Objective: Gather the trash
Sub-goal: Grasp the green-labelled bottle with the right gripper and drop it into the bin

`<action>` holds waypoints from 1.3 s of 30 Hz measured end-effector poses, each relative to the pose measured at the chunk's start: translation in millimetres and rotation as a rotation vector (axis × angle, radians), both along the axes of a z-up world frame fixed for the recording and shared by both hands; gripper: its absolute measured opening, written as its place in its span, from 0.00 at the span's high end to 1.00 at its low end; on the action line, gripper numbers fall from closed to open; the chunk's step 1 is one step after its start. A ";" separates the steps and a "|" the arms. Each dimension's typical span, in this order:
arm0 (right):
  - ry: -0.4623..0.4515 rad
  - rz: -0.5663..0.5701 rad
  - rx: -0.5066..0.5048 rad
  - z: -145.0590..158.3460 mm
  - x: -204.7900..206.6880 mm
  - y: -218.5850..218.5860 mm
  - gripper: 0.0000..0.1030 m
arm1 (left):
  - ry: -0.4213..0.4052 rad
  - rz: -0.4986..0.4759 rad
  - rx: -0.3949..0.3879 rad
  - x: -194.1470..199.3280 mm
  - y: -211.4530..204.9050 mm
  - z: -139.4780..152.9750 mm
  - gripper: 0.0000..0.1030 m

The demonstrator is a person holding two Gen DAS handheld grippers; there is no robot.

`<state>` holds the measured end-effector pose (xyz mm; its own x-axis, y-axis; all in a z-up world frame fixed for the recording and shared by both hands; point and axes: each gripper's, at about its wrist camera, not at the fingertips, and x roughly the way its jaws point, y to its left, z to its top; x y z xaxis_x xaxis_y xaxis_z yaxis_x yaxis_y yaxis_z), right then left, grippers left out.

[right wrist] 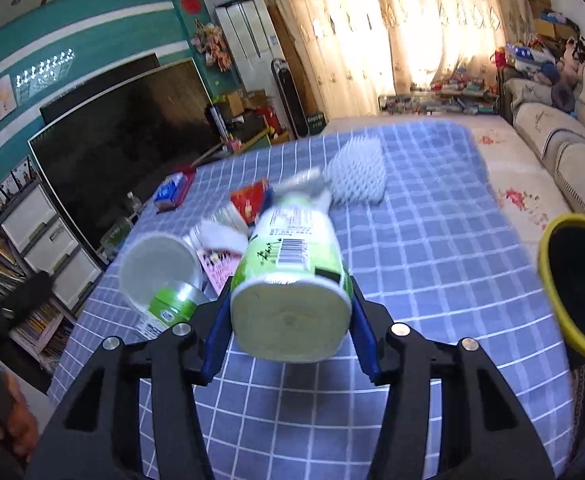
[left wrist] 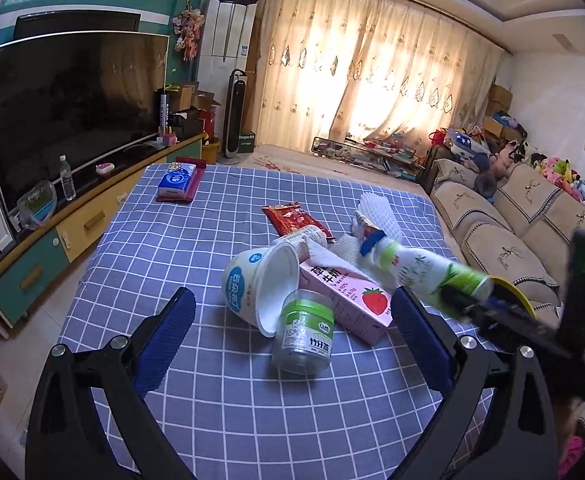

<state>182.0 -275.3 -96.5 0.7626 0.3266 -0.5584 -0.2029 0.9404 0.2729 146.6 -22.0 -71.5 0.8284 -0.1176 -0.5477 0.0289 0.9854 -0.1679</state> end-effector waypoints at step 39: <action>-0.001 -0.658 -0.135 -16.9 15.3 -257.8 0.52 | 0.069 -0.068 0.078 14.8 -41.7 -24.3 0.06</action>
